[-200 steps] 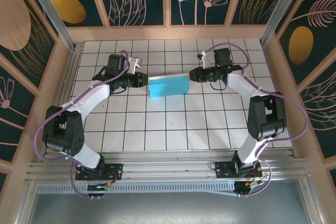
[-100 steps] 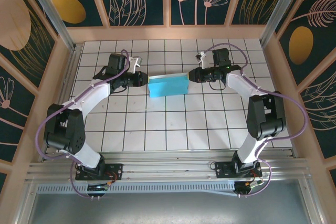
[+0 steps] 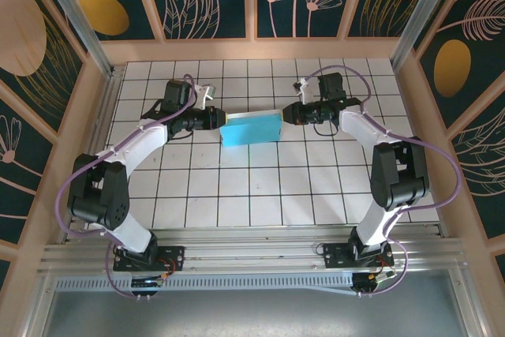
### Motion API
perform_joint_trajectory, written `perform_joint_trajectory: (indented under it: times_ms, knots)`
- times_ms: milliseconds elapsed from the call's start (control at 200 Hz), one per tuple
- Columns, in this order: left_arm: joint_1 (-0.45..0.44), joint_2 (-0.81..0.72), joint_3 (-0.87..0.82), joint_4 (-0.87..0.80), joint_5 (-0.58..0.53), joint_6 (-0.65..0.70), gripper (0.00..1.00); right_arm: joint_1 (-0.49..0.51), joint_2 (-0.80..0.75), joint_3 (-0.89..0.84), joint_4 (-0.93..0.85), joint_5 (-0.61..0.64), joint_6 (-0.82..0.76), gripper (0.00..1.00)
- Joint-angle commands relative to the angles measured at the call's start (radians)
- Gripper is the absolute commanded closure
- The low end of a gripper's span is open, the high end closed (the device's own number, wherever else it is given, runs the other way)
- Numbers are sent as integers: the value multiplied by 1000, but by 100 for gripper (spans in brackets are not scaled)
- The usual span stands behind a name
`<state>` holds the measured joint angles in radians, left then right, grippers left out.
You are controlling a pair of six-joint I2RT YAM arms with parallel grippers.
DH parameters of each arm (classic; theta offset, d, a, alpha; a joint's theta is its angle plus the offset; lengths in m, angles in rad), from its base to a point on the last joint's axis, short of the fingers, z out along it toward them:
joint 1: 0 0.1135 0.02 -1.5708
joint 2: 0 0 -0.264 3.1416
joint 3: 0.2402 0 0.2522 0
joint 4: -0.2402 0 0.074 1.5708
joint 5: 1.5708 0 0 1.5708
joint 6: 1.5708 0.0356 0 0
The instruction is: Fold the paper box
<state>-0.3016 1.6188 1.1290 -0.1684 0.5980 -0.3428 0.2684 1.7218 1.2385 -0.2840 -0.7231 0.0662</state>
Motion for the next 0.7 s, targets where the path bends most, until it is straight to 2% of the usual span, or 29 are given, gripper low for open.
perform_joint_trajectory:
  times_ms: [0, 95, 190, 310, 440, 531, 696]
  knots:
    - [-5, 12, 8, -11, -10, -2, 81, 7, 13, 15, 0, 11, -4, 86]
    - [-4, -10, 3, -11, -25, 10, 81, 7, 13, 14, -4, 16, -6, 86]
    - [-4, -63, -11, 19, -50, 22, 69, 8, 8, 17, -4, 25, -5, 85]
    - [-4, -136, -11, 1, -110, 78, 67, 8, 3, 19, -3, 34, -3, 85]
    - [-4, -172, 23, -92, -217, 126, 63, 8, 1, 22, -4, 45, -2, 84]
    - [-3, -165, 57, -175, -298, 165, 60, 8, -2, 23, 0, 49, 4, 79]
    - [-3, -127, 109, -284, -339, 222, 57, 9, 0, 33, 8, 47, 7, 78]
